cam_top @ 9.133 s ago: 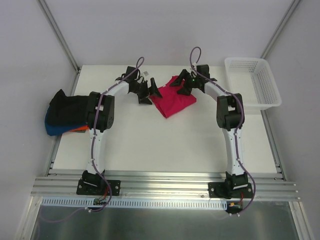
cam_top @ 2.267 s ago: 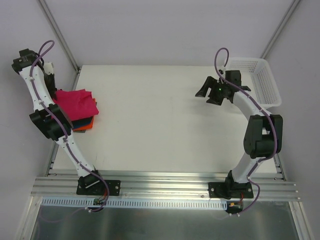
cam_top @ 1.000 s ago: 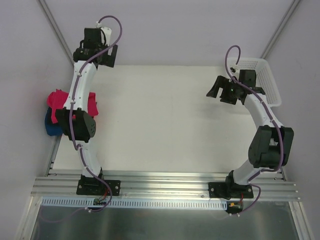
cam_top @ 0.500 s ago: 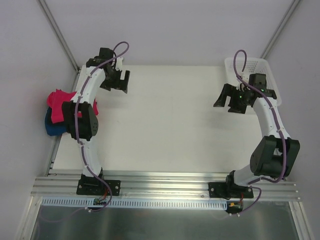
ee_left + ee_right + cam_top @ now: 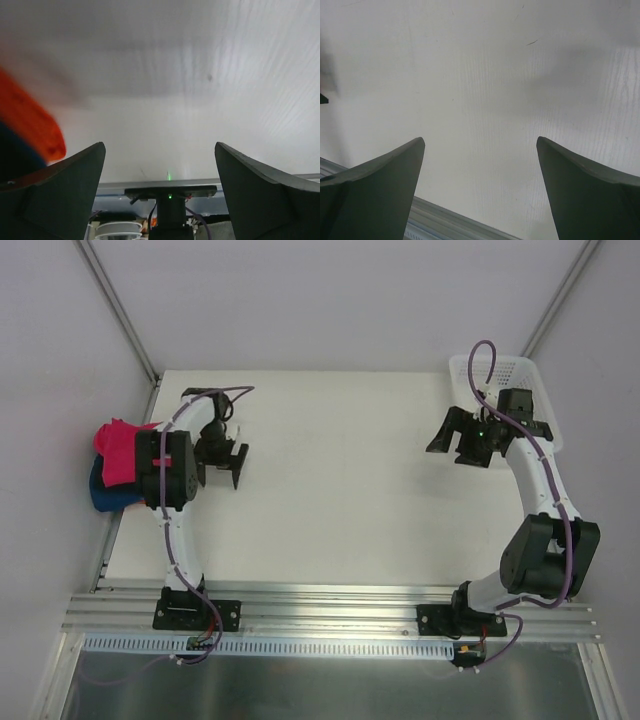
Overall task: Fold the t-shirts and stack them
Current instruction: Put the neatly folded tshirt into the corner of the board with the left arm
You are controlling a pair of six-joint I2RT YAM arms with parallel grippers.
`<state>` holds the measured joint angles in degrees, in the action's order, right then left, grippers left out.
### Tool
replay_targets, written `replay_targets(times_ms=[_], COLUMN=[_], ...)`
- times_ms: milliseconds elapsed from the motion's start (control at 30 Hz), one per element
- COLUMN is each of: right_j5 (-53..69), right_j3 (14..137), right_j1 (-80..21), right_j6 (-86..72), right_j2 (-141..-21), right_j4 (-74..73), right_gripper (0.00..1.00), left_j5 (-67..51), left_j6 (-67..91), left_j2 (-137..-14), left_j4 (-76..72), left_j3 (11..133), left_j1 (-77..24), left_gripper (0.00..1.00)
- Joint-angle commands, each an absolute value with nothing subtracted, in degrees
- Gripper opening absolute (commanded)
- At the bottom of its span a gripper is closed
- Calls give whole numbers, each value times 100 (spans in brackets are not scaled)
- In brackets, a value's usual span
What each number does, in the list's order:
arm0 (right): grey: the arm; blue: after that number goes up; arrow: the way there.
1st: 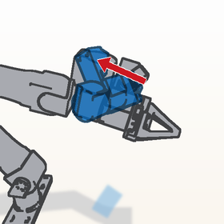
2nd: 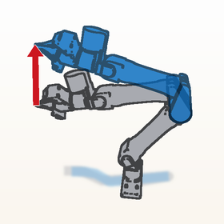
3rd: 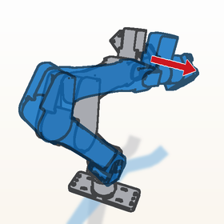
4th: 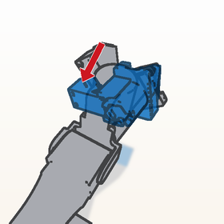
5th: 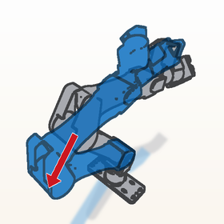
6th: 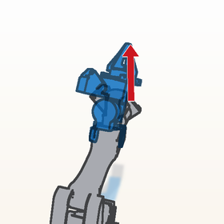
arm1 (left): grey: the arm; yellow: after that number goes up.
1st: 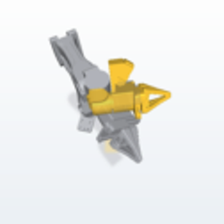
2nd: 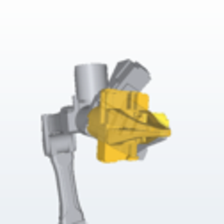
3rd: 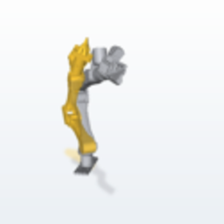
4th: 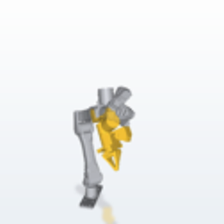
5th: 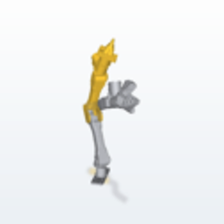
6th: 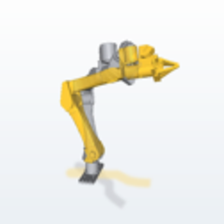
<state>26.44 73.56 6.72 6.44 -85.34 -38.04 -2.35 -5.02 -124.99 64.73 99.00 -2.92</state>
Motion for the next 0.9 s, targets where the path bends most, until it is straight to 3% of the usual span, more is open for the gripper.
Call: replay_targets(times_ms=[0, 267, 467, 600, 733, 867], right_j5=[2812, 2856, 2892, 2865, 1848, 643], right_j3=[7269, 7593, 7796, 7997, 8954, 10447], right_j1=[721, 721, 721, 729, 677, 589], right_j6=[501, 299, 237, 571, 650, 861], right_j2=[-8481, -8955, -9053, -8869, -9114, -9738], right_j4=[-3560, -3428, -3322, -3497, -4682, -6605], right_gripper=[99, 100, 100, 99, 99, 100], left_j5=[149, 765, 563, -348, -1061, -1169], left_j6=[-457, -642, -677, -826, -817, -835], left_j2=[-10891, -10301, -10556, -10608, -10617, -10617], left_j4=[6705, 7207, 7260, 7277, 7154, 7128], left_j3=[9660, 9501, 9737, 10528, 11432, 11567], left_j1=[86, 729, 677, 712, 747, 651], left_gripper=[92, 92, 91, 92, 91, 90])
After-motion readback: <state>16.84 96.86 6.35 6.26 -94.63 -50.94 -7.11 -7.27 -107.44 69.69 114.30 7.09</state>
